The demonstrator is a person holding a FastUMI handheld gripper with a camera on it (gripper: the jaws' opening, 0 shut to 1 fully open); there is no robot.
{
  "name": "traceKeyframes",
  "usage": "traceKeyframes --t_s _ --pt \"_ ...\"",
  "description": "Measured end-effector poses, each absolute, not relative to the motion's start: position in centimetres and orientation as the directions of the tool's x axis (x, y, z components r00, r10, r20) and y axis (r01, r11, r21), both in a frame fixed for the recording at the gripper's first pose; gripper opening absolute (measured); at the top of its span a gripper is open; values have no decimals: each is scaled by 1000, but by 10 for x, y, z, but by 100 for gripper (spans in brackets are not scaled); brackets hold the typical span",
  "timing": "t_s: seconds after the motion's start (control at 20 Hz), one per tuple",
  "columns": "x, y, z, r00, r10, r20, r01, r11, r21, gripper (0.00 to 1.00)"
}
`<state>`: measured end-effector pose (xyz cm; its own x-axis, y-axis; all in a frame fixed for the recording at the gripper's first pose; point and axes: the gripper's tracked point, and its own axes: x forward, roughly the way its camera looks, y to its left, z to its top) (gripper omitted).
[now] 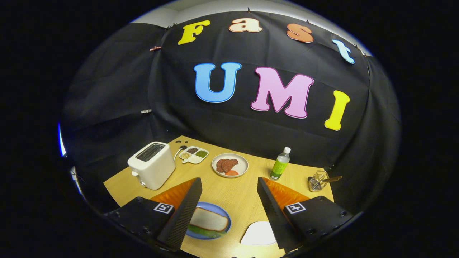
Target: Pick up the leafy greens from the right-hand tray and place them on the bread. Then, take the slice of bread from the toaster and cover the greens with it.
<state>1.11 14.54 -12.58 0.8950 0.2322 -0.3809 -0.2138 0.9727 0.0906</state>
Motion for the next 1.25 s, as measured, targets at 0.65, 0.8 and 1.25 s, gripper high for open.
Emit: traceKeyframes --t_s 0.65,0.8,1.25 --pt "3 63 -106 926 210 -313 -176 976 132 97" --pt "1 55 -113 924 206 -323 -164 974 153 97" --pt "0 49 -118 922 208 -326 -165 974 155 97"
